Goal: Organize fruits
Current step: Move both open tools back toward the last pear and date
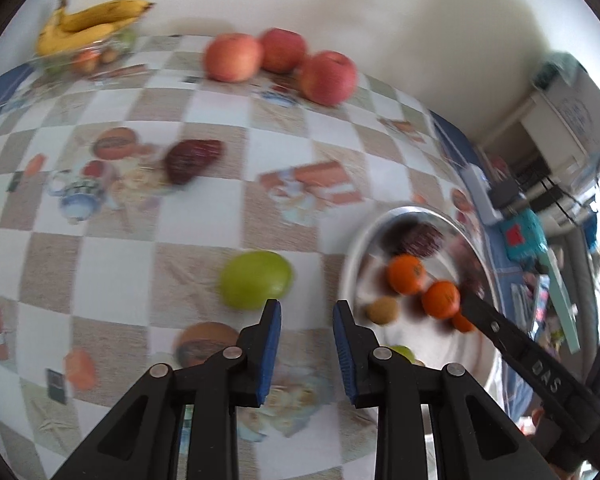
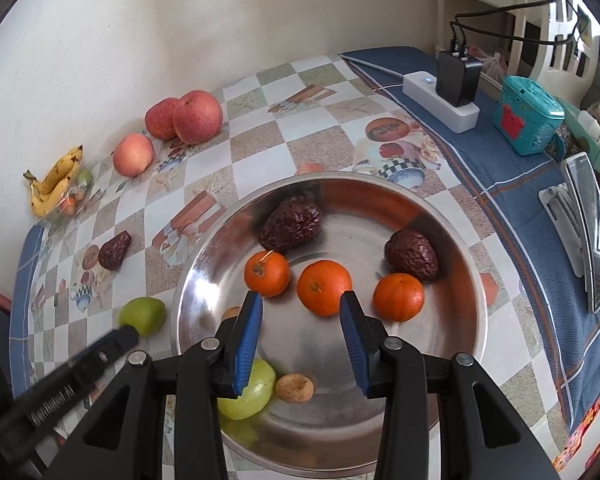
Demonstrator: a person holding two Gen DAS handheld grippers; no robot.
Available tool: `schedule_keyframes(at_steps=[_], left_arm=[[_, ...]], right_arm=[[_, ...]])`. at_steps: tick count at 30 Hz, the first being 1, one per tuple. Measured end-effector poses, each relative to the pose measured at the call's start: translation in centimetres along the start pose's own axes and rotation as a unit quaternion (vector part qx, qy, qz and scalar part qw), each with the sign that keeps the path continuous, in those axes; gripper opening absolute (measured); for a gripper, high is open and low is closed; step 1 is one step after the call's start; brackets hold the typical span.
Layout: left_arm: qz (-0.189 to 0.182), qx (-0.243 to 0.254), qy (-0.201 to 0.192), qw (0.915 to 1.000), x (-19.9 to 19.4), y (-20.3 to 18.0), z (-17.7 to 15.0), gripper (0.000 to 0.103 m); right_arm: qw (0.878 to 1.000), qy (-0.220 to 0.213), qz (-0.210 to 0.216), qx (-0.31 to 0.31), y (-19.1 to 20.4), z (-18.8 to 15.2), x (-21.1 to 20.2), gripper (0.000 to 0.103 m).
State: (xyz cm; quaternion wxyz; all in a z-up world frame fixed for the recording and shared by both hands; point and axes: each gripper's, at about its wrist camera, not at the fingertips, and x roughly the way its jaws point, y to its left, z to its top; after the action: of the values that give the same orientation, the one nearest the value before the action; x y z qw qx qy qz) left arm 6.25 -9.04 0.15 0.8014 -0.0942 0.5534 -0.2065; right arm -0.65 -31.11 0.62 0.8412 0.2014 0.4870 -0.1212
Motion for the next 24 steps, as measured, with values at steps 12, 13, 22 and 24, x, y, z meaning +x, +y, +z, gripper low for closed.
schedule_keyframes(at_steps=[12,13,22,24], left_arm=[[0.083,-0.101,-0.046,0.9904,-3.6,8.2,1.9,0.030],[0.085,-0.105,-0.049,0.9896,-3.8,8.7,2.0,0.030],[0.088,-0.122,-0.052,0.9873,-4.2,9.8,2.2,0.030],[0.087,-0.119,-0.044,0.9881,-3.8,9.6,2.1,0.030]], right_arm=[[0.999,0.007,0.016,-0.051,3.5,-1.0,0.2,0.041],[0.998,0.007,0.016,-0.054,3.8,-1.1,0.2,0.041],[0.997,0.008,0.021,-0.068,4.8,-1.4,0.1,0.041],[0.998,0.010,0.019,-0.067,4.7,-1.4,0.2,0.041]])
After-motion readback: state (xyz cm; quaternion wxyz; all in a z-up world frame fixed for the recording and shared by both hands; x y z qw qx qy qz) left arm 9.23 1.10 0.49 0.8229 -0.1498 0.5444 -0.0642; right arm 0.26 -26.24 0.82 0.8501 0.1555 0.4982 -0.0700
